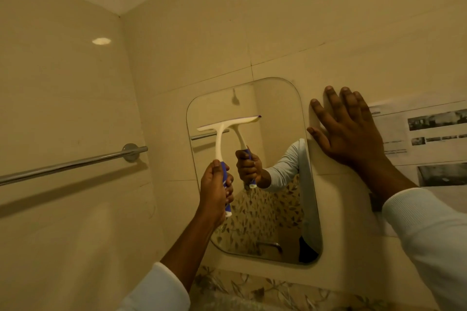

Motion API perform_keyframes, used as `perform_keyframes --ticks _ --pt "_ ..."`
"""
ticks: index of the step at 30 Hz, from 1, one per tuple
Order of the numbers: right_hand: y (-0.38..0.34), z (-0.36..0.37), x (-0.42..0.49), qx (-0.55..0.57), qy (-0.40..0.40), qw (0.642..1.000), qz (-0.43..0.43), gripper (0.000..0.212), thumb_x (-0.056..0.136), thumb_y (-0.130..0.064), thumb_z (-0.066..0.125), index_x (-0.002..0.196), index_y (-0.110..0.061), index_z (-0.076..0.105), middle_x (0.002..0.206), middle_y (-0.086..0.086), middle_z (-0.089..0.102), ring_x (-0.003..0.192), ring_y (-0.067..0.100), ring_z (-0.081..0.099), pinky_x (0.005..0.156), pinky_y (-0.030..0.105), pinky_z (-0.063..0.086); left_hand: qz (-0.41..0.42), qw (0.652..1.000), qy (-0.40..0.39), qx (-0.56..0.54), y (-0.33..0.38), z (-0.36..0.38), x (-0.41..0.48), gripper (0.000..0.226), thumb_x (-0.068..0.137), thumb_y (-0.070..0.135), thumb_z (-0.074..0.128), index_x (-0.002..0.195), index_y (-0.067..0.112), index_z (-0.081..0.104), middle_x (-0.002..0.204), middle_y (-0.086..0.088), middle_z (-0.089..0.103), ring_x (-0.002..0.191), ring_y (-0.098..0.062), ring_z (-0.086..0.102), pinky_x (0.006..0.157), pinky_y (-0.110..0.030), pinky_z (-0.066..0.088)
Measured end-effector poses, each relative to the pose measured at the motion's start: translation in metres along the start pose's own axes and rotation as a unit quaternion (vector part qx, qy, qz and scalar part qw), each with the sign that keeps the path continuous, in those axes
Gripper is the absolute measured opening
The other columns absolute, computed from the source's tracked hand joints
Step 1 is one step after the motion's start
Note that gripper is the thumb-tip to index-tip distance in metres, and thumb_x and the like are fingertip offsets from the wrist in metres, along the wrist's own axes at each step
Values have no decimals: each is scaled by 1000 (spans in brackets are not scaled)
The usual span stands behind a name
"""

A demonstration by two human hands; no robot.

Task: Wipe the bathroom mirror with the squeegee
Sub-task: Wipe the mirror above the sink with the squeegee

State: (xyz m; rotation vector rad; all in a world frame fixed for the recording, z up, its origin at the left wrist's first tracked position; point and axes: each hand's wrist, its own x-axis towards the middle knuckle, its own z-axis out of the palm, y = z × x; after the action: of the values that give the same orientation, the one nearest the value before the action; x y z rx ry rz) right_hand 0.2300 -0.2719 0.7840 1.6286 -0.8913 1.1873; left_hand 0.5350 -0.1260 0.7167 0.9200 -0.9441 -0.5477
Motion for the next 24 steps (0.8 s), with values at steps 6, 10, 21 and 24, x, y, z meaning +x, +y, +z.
perform_keyframes --ticks 6,10,21,24 --pt "1 2 0 -1 3 1000 0 77 102 -66 26 165 -21 21 172 18 11 157 43 13 128 52 4 -20 1000 10 12 -38 -17 -26 37 108 46 43 103 13 58 61 -1 48 42 -11 33 39 -22 29" --pt "0 1 -1 4 5 1000 3 77 102 -66 26 165 -21 22 172 18 12 157 43 13 128 52 5 -54 998 22 22 -57 -31 -42 39 108 46 42 104 12 60 60 -1 50 43 -12 34 40 -23 30" --pt "-2 -3 0 0 -9 1000 8 78 102 -66 24 165 -20 22 171 18 12 156 43 12 128 52 4 -184 981 44 39 -117 -62 -101 40 107 42 44 112 7 61 58 -2 54 42 -10 39 39 -23 35" --pt "-2 -5 0 -1 -10 1000 8 78 102 -66 25 165 -20 22 172 18 12 157 43 12 128 52 4 -207 977 47 25 -130 -66 -113 41 107 41 44 112 4 60 58 -4 53 41 -12 37 39 -22 32"
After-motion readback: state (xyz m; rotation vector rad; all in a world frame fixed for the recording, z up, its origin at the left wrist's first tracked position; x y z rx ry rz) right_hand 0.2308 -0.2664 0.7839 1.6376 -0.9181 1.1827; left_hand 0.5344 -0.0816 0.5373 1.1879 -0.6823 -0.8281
